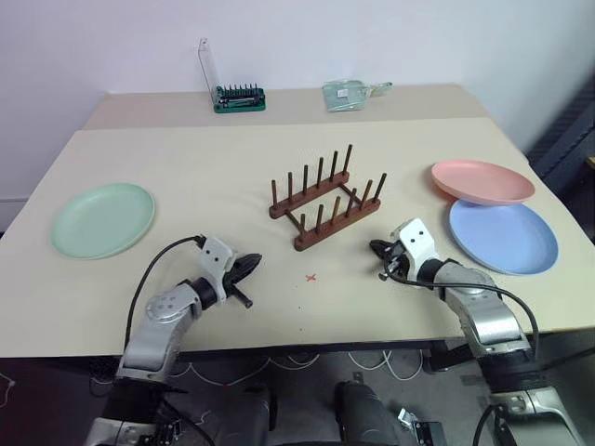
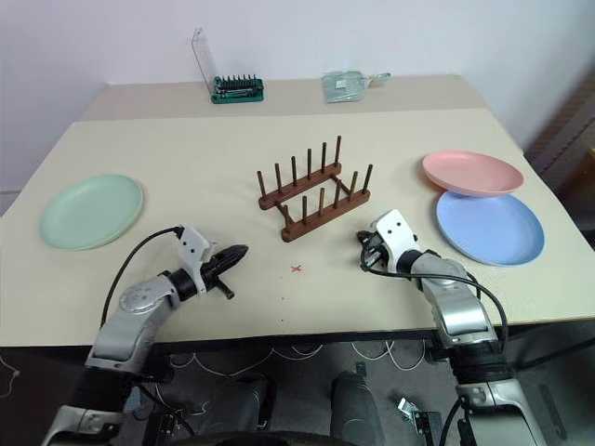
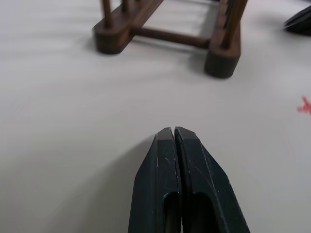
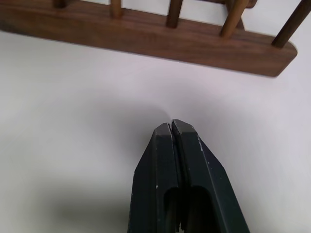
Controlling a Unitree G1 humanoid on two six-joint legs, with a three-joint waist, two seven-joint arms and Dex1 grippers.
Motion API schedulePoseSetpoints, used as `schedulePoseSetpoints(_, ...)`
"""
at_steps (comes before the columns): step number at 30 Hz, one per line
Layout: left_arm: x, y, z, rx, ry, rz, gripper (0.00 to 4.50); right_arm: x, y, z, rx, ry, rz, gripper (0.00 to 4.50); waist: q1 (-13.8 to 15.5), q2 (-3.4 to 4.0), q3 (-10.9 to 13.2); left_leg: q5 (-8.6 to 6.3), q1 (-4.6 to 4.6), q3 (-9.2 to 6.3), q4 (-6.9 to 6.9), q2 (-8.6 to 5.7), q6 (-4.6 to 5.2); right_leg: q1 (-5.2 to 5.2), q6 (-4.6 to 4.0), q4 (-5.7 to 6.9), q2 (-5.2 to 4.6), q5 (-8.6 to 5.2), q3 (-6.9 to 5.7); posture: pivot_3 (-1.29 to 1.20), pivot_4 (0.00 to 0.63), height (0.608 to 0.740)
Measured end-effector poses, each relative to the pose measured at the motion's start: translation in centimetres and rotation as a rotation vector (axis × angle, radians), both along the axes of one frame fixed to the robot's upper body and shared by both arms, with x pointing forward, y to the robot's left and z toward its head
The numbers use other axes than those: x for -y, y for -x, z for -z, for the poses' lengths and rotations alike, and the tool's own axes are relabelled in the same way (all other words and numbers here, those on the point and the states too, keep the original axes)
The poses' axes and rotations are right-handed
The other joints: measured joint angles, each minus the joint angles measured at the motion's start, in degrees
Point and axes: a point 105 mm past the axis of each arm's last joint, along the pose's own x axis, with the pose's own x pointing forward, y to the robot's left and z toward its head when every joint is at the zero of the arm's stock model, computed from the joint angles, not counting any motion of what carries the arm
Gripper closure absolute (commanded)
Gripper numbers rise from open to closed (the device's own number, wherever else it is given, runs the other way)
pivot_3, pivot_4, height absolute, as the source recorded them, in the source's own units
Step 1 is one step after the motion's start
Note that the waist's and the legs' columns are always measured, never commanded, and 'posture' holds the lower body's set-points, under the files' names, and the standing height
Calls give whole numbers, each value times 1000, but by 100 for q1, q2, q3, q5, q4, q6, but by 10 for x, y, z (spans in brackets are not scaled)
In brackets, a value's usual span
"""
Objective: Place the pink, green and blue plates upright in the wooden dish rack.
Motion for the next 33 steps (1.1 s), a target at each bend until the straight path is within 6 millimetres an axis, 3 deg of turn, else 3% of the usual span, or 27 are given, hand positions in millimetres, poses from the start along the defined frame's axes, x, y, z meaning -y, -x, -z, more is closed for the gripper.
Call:
schedulePoseSetpoints(3, -2, 4, -1, -33, 8, 45, 4463, 4, 2, -6, 7, 11, -11, 4500, 11, 6, 5, 0, -5, 2, 3, -1, 0, 0, -2, -2, -1, -2, 0, 0, 150, 740)
schedulePoseSetpoints(6, 8, 13, 0, -80, 15, 152, 4463, 11, 5, -16, 25, 9, -19, 4500, 29, 4, 7, 0, -11, -1, 4, -2, 0, -2, 0, -3, -3, -4, -1, 0, 150, 740)
schedulePoseSetpoints(12, 54, 23, 0, -101, 2, 369, 4463, 15, 8, -15, 13, 15, -19, 4500, 27, 5, 9, 0, -14, -1, 7, -3, 0, -1, -1, -6, -3, -4, -1, 0, 150, 740)
schedulePoseSetpoints(16, 81, 10, 0, -69, 3, 377, 4463, 14, 9, -13, 11, 15, -15, 4500, 29, 4, 9, 0, -20, -3, 8, -3, 0, -7, 9, -6, -2, 1, -2, 0, 150, 740)
schedulePoseSetpoints(23, 94, -19, -2, -5, -12, 268, 4463, 15, 12, -9, 2, 15, 2, 4500, 45, 5, 8, 0, -20, -2, 13, -6, 0, -4, 15, -7, -3, 4, -1, 0, 150, 740)
schedulePoseSetpoints(33, 80, -47, -6, 66, -38, 110, 4463, 14, 13, -11, 12, 16, 5, 4500, 24, 6, 8, 1, -15, -3, 14, -5, 0, -3, 18, -1, -2, 6, -2, 0, 150, 740)
